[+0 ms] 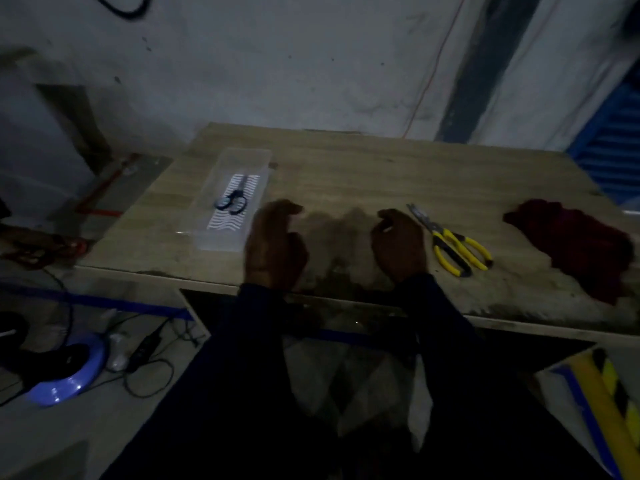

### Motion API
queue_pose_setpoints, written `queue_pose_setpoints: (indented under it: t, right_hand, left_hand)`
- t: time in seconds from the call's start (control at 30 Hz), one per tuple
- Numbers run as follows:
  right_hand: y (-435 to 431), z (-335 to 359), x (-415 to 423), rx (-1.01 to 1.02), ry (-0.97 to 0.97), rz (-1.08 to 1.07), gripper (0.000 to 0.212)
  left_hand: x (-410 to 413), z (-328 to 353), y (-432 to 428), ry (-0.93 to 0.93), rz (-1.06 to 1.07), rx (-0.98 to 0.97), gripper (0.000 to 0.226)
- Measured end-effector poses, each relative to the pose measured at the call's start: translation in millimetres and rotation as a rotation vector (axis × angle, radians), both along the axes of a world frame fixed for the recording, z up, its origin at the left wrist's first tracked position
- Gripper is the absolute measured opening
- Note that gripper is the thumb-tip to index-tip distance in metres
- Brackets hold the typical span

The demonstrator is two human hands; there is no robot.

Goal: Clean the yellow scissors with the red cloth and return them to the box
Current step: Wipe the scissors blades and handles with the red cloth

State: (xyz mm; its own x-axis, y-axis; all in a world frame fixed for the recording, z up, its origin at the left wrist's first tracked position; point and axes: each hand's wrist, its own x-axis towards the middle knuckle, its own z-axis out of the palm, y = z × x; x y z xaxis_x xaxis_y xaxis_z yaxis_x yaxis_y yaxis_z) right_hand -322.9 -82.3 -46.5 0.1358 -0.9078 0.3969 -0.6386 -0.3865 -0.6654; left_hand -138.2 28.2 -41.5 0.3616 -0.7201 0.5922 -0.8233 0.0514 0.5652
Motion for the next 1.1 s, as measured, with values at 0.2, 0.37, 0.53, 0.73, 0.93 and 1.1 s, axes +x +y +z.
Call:
queue_pose_setpoints:
  t: [0.2, 0.37, 0.53, 0.73, 0.93, 1.1]
  right_hand:
    - [-31, -8, -104, 0.24, 0.419, -0.257, 0.062]
    - [-31, -19, -97, 0.18, 0.47, -0.262, 0.057]
    - [-16, -21, -78, 0.092, 0.194, -0.259, 0.07]
    - [-2, -27, -66, -0.048, 0.048, -0.036, 0.071]
    - [-10, -18, -80, -0.021, -0.244, 0.025, 0.044]
    - [-86, -18, -165, -0.009, -0.073, -0.456, 0.041]
  left_hand:
    - [-106, -22, -78, 0.193, -0.318, 0.342, 0.032]
    - [-127, -28, -97, 0.183, -0.239, 0.314, 0.023]
    - [-128, -21, -90, 0.335, -0.265, 0.3, 0.032]
    - [-133, -5, -102, 0.72, -0.343, 0.348, 0.013]
    - [-131, -16, -114, 0.613, -0.363, 0.377, 0.017]
    - [-131, -13, -106, 0.702, -0.468, 0.332, 0.009]
